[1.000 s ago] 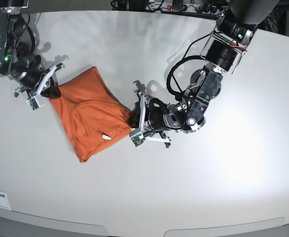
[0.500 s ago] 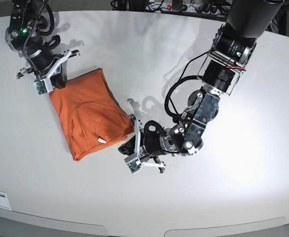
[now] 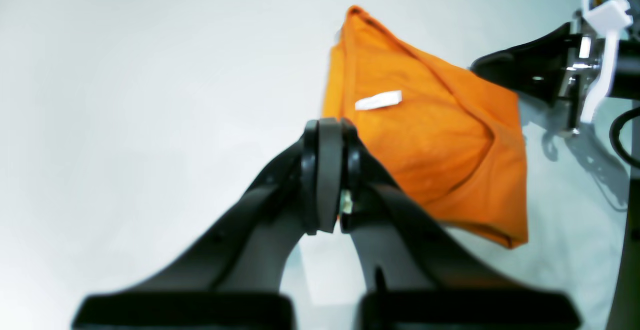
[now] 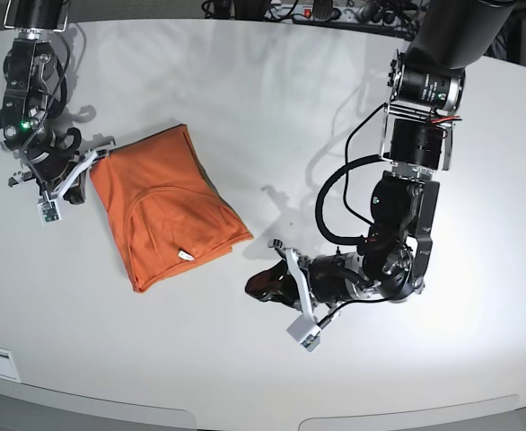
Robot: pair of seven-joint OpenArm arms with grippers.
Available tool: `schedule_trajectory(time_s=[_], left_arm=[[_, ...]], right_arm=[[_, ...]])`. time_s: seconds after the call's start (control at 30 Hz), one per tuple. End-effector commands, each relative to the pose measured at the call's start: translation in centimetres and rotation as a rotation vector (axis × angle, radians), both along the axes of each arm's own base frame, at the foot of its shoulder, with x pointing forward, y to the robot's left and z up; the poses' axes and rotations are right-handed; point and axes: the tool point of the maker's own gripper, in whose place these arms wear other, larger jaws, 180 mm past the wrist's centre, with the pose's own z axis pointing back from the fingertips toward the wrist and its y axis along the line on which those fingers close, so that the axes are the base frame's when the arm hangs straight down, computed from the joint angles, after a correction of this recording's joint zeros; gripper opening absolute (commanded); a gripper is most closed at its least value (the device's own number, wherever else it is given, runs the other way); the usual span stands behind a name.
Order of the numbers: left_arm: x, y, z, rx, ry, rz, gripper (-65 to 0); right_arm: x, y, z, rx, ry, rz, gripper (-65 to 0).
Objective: Fold the T-shirt properly
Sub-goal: 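Open both grippers and pull them away from the folded shirt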
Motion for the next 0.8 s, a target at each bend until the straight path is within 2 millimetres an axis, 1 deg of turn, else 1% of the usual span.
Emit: schedule_trajectory(time_s=[0.0,0.1,0.2,0.3,0.43,0.5,0.63,0.77], left_arm=[[0.8,0.0,2.2,-0.051,-0.046,0.008,-65.0],[0.8,0.7,1.9,-0.057,-0.037,0.029,-65.0],[0.2,1.1,0.9,-0.045,-0.026,0.02,-65.0],[-0.5,1.7,-0.5,-0.033,0.006,0.028,-65.0],[-1.5,1.9,-1.9,-0.033,0.042,0.03,-65.0],[-1.8,1.9,-2.4,-0.032,0.052,0.03,-65.0],[-2.2,1.9,-2.9,-0.032,0.067,0.03,-65.0],[-2.8,1.8,-3.2,-0.036,0.095,0.012,-65.0]], right_arm=[[0.2,0.0,0.6,0.016,-0.012,0.019,-65.0],[-0.6,1.7,0.3,0.095,0.017,0.059,-65.0],[-1.4,2.6,-0.6,0.113,0.066,0.057,-65.0],[-2.8,3.0,-1.6,0.135,0.099,0.054,-65.0],[-5.4,3.0,-2.6,0.124,0.144,0.035,-65.0],[-6.6,3.2,-2.4,0.115,0.148,0.034,-65.0],[-8.6,3.4,-1.4,0.087,0.148,0.01,-65.0],[-10.9,4.7,-0.6,0.095,0.151,0.021,-65.0]])
